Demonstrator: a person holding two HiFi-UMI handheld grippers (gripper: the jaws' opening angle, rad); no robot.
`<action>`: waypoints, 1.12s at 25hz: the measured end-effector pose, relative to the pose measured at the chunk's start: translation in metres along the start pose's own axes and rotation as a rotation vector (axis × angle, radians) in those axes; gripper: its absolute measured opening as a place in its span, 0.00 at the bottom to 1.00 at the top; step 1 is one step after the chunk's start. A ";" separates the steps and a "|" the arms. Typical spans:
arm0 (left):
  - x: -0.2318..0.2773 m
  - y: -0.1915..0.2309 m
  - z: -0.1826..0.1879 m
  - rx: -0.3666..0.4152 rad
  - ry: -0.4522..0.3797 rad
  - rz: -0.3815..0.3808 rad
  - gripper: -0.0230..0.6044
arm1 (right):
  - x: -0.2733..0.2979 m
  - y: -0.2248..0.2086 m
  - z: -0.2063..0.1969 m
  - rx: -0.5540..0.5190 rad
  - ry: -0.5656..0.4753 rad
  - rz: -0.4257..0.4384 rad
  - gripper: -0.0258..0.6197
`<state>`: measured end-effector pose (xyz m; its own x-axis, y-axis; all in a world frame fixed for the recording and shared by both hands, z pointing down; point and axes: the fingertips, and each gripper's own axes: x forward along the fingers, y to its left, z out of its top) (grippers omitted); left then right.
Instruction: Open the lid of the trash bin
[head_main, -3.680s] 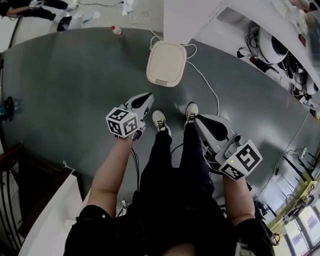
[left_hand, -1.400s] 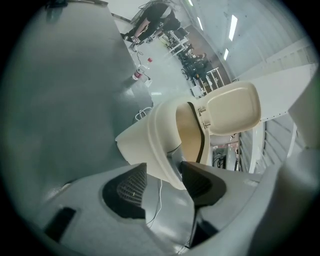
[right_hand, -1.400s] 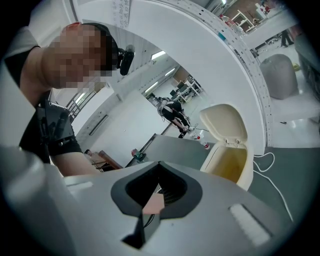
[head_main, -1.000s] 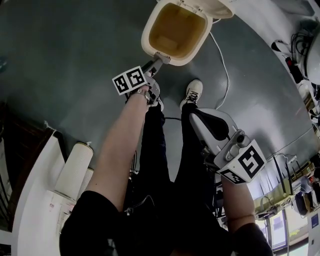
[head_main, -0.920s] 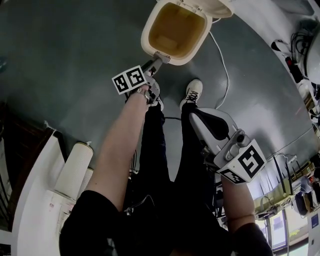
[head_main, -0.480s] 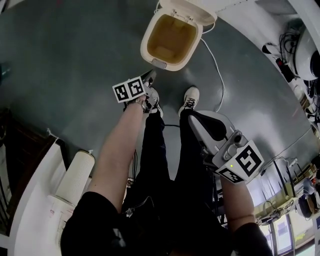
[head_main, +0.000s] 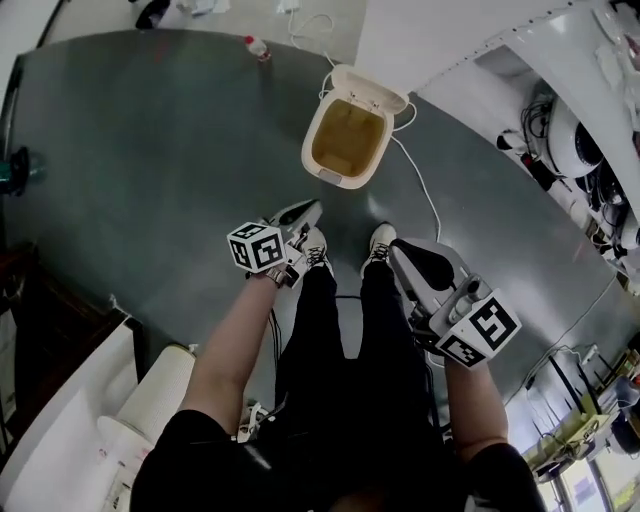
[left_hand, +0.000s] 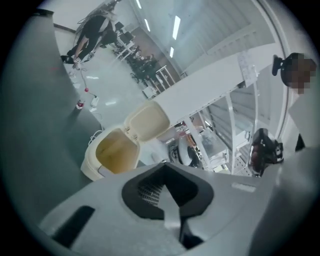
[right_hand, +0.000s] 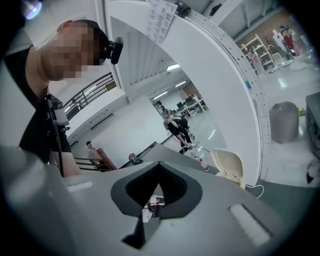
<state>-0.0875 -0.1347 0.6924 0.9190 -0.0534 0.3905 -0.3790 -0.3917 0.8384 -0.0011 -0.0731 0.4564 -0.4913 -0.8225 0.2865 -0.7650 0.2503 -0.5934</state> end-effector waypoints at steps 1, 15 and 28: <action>-0.010 -0.021 0.007 0.028 0.000 -0.023 0.04 | -0.005 0.010 0.009 -0.016 -0.009 -0.005 0.05; -0.172 -0.360 0.076 0.538 -0.127 -0.330 0.04 | -0.083 0.165 0.106 -0.209 -0.157 0.049 0.05; -0.226 -0.457 0.019 0.830 -0.147 -0.360 0.04 | -0.129 0.236 0.088 -0.231 -0.191 0.113 0.05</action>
<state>-0.1202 0.0386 0.2132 0.9926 0.1062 0.0585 0.0806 -0.9387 0.3352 -0.0822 0.0470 0.2135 -0.5083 -0.8584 0.0693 -0.7951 0.4369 -0.4206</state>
